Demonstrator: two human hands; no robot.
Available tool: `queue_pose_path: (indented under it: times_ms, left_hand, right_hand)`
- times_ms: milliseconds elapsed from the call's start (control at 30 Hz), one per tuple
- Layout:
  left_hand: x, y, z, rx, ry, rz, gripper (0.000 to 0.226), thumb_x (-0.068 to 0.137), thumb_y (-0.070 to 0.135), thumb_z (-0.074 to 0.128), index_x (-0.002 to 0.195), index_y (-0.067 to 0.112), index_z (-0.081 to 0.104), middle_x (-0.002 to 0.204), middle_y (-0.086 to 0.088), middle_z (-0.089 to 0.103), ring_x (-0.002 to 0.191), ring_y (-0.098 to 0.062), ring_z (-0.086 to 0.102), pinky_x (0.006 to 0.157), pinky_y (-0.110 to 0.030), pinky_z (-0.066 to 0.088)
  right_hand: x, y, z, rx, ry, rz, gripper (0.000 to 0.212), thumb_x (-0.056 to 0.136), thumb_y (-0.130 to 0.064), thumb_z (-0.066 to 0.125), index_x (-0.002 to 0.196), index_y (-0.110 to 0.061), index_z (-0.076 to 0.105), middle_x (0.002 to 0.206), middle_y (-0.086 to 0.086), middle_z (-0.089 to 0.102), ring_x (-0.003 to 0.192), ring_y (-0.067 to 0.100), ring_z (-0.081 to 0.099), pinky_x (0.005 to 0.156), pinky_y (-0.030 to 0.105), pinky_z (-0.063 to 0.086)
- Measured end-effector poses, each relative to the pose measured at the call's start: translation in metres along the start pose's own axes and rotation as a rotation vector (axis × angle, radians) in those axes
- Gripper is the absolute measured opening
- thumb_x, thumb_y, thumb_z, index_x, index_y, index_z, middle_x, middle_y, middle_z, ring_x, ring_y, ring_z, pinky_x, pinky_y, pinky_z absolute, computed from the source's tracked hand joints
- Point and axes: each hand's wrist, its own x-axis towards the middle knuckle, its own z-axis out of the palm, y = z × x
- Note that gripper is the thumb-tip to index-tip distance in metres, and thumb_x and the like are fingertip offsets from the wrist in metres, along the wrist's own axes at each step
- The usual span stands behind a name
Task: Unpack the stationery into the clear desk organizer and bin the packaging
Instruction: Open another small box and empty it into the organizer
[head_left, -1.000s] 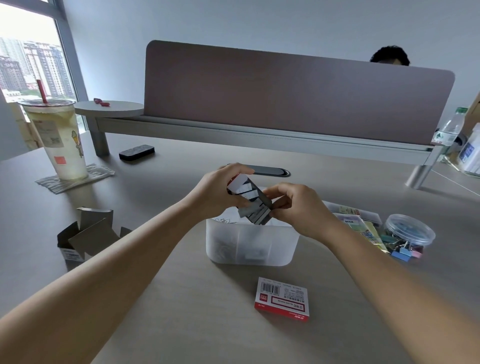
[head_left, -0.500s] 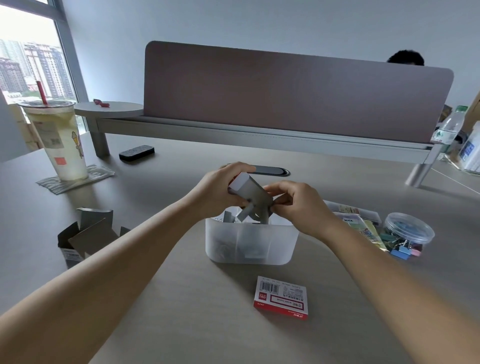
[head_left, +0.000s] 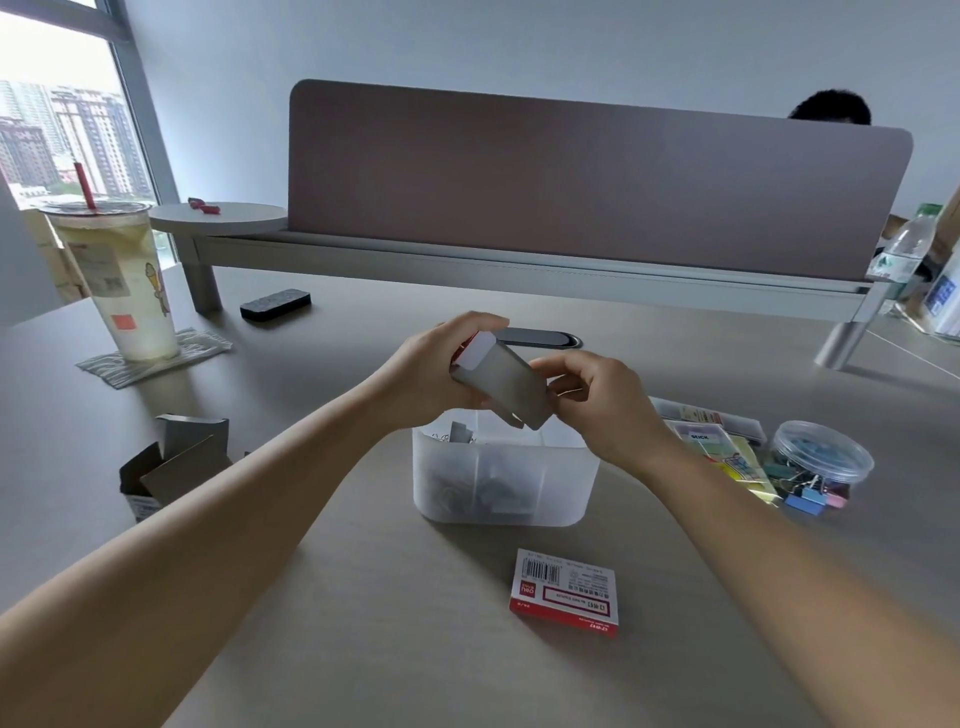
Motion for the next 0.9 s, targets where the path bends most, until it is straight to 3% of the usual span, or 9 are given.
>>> queue_pose_path:
  times_ms: [133,300,400,567,700,800,900]
  left_hand:
    - [-0.01,0.002,-0.005,0.059,0.041,0.008,0.068,0.07,0.001,0.072,0.129,0.016,0.043,0.116,-0.005,0.053,0.099,-0.019,0.048,0.079,-0.023,0.041]
    - [-0.029,0.012,-0.014,0.099,0.177,0.011,0.046,0.071,0.013,0.074,0.111,0.013,0.052,0.098,0.005,0.053,0.086,-0.018,0.048,0.067,-0.014,0.04]
    - [-0.05,0.017,-0.017,0.113,0.244,-0.006,0.039,0.071,0.018,0.074,0.104,0.012,0.054,0.092,0.006,0.053,0.078,-0.017,0.049,0.06,-0.007,0.039]
    - [-0.1,0.024,-0.01,0.035,0.333,-0.116,0.036,0.071,0.019,0.073,0.102,0.014,0.054,0.09,0.005,0.052,0.068,-0.005,0.047,0.053,-0.002,0.039]
    - [-0.145,0.017,0.001,0.057,0.307,-0.276,0.033,0.074,0.026,0.07,0.101,0.018,0.052,0.084,0.009,0.052,0.068,-0.004,0.047,0.054,-0.011,0.037]
    - [-0.169,0.007,0.005,0.152,0.292,-0.367,0.037,0.074,0.035,0.069,0.101,0.016,0.052,0.088,0.001,0.055,0.07,-0.011,0.049,0.056,-0.019,0.039]
    - [-0.186,0.001,0.0,0.271,0.276,-0.433,0.046,0.076,0.041,0.065,0.11,0.013,0.05,0.092,-0.003,0.055,0.073,-0.015,0.049,0.062,-0.026,0.041]
  right_hand:
    - [0.002,-0.004,0.001,0.051,0.086,-0.01,0.029,0.086,0.0,0.05,0.111,-0.008,0.059,0.098,-0.001,0.057,0.086,0.013,0.054,0.079,0.023,0.046]
    - [-0.003,-0.016,0.002,0.152,0.18,-0.024,0.027,0.086,-0.004,0.052,0.112,-0.011,0.056,0.103,-0.003,0.055,0.087,0.012,0.054,0.07,0.007,0.043]
    - [-0.018,-0.026,0.003,0.17,0.167,-0.034,0.025,0.086,-0.012,0.056,0.11,-0.014,0.054,0.102,-0.009,0.055,0.08,0.002,0.053,0.065,0.003,0.043]
    - [-0.068,-0.03,0.002,0.096,0.105,-0.045,0.019,0.084,-0.017,0.058,0.1,-0.024,0.049,0.098,-0.012,0.052,0.088,0.006,0.052,0.071,0.011,0.042]
    - [-0.107,-0.013,0.008,-0.075,-0.01,0.018,0.017,0.081,-0.015,0.062,0.096,-0.016,0.054,0.099,-0.001,0.054,0.094,0.013,0.05,0.082,0.022,0.038]
    - [-0.124,0.0,0.015,-0.292,-0.127,0.038,0.017,0.081,-0.016,0.062,0.095,-0.008,0.06,0.101,0.008,0.058,0.092,0.018,0.05,0.072,0.022,0.033]
    - [-0.133,0.0,0.024,-0.411,-0.187,0.017,0.02,0.082,-0.019,0.06,0.1,-0.009,0.06,0.109,0.012,0.06,0.098,0.025,0.054,0.078,0.027,0.038]
